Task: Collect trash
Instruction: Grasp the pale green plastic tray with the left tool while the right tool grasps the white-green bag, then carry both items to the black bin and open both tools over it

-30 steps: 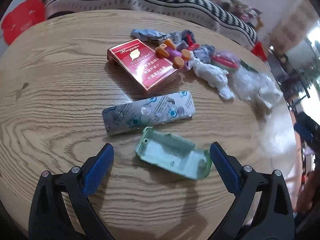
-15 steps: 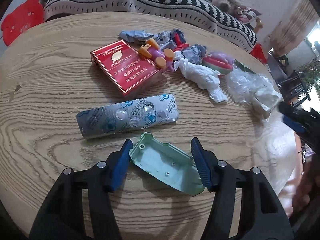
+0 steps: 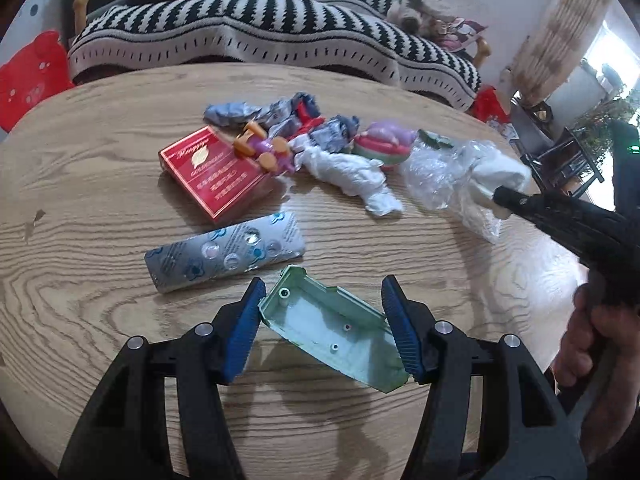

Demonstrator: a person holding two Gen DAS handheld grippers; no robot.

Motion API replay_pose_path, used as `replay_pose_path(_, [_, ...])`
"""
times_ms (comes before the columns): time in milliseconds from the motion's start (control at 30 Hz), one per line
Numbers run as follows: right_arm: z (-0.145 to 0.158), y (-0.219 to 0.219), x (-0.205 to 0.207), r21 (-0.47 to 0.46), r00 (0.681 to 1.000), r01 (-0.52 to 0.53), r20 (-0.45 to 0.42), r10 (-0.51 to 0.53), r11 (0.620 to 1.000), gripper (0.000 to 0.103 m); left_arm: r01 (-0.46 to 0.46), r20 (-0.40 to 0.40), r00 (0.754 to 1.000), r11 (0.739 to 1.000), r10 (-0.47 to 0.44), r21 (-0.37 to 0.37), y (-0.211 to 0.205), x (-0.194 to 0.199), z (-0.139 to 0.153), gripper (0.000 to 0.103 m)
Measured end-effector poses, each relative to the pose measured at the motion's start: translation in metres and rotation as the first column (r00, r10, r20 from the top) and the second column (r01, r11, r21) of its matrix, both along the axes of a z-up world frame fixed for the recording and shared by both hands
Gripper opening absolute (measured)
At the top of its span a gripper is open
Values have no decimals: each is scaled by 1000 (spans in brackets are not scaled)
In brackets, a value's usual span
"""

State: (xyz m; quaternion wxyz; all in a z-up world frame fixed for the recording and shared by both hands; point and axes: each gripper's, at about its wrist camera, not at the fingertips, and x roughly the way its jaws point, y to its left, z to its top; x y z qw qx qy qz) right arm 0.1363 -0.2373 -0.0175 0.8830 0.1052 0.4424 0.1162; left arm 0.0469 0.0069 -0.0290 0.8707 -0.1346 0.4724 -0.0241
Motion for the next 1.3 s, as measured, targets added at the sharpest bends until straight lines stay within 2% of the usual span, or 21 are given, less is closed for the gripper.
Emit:
replay_pose_path(133, [16,-11,-20,60,999,-28,31,26,998,13,15,3,1000,1000,-15,-9,-5,3,4,59])
replay_pose_path(233, [19,-19,-28,91,999,-37,21,35,995,13,23,9,1000,1000,-23,-12,-10,4,7,59])
replay_pose_path(500, [29,-46,-50,66,999,-23,37,20,998,13,66,23,998,998,-66,-14,-35,3,14,59])
replay_pose_path(700, [36,-95,-78,56,999,34,34,-36,998,13,140,29,990,990,-139,-1,-78,5,20,59])
replay_pose_path(833, [41,-143,-104,51,994,100,48,-102,994,14,215,43,976,977,-215,8,-125,4,25,59])
replay_pose_path(1000, [42,-212,-142,67,977,204,50,-207,977,14,329,46,943,944,-329,5,-197,-1,27,59])
replay_pose_path(1067, [40,-240,-157,73,966,252,48,-256,965,13,386,50,921,923,-385,3,-233,-5,27,59])
replay_pose_path(1233, [27,-318,-201,108,913,404,15,-407,909,14,537,66,842,844,-535,-10,-323,-25,24,59])
replay_pose_path(1300, [18,-351,-221,119,880,473,-9,-476,873,14,591,68,805,807,-589,-15,-356,-34,20,59])
